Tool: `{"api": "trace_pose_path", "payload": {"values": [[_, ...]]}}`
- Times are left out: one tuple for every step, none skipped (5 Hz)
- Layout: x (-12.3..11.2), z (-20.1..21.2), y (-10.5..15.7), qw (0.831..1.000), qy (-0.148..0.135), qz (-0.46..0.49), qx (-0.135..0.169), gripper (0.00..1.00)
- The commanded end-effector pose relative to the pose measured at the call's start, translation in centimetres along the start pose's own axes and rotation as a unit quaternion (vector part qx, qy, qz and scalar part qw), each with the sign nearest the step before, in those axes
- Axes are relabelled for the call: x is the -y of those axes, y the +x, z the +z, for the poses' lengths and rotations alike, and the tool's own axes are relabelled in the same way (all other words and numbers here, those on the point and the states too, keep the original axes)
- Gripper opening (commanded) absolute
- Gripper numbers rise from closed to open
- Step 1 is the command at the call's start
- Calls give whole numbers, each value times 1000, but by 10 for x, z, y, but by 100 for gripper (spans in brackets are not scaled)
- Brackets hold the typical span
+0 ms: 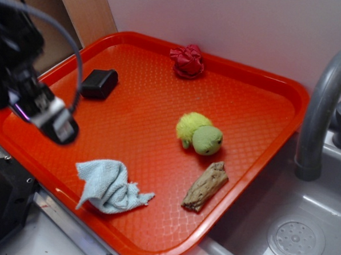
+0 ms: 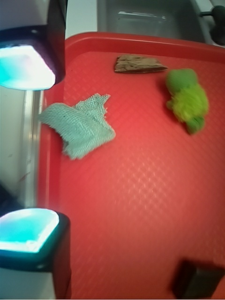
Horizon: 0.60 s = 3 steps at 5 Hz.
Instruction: Grab the blue cloth.
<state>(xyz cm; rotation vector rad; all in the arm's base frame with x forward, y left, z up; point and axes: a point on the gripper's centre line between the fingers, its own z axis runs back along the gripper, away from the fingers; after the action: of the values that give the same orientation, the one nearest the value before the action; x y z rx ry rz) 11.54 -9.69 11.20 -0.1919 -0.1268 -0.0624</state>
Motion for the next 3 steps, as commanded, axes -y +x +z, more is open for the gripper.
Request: {"api": "trace_pose_path", "payload": {"values": [[29, -50, 6, 997, -9, -83, -2, 100], [36, -64, 13, 992, -16, -126, 1, 100], [36, -73, 17, 990, -38, -137, 2, 63]]}}
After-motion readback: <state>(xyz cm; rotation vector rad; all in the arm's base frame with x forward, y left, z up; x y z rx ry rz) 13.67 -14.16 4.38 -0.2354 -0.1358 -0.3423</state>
